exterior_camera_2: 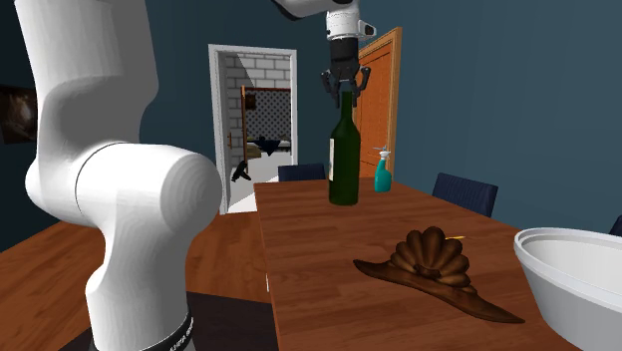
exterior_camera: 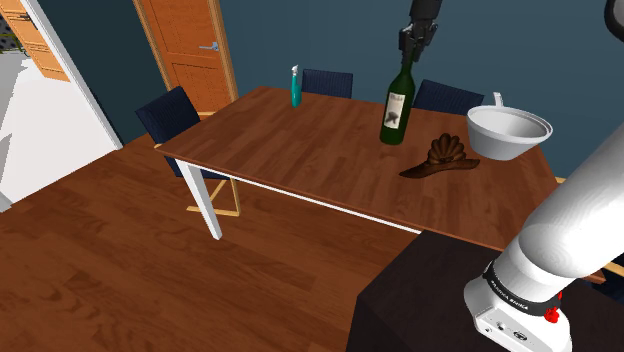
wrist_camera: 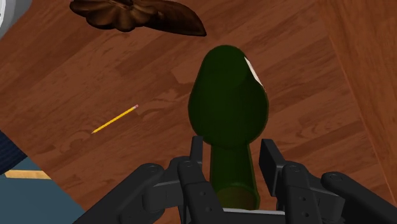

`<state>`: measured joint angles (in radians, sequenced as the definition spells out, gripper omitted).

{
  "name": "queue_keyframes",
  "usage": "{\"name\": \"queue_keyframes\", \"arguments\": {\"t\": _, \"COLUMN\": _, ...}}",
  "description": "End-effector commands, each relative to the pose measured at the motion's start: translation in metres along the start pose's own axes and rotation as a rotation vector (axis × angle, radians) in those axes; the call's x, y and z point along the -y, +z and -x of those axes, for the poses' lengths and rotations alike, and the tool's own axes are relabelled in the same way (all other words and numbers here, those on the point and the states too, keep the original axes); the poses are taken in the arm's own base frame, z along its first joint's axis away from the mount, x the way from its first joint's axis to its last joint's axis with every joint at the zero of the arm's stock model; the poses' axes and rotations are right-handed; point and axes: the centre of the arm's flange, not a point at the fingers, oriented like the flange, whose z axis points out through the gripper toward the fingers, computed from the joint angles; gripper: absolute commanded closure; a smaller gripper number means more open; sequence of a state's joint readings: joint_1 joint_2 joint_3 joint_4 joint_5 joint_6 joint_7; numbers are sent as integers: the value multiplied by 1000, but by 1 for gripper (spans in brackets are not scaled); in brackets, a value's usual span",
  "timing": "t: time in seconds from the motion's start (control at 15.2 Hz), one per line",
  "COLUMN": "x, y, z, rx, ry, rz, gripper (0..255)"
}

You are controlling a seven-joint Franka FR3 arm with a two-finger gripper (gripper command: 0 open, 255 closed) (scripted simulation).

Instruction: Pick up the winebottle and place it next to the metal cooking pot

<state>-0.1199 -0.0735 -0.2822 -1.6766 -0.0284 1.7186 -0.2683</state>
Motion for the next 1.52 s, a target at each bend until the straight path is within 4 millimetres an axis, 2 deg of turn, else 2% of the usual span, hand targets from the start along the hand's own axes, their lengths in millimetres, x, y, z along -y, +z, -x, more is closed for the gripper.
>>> {"name": "queue_keyframes", "arguments": {"t": 0.0, "x": -1, "y": -10, "z": -1, "rx": 0, "ry": 0, "rz": 0, "gripper": 255}}
{"name": "queue_keyframes", "arguments": {"t": 0.66, "x": -3, "y": -59, "z": -6, "rx": 0, "ry": 0, "rz": 0, "gripper": 255}}
{"name": "queue_keyframes", "arguments": {"t": 1.45, "x": -128, "y": -66, "z": 92, "rx": 0, "ry": 0, "rz": 0, "gripper": 255}}
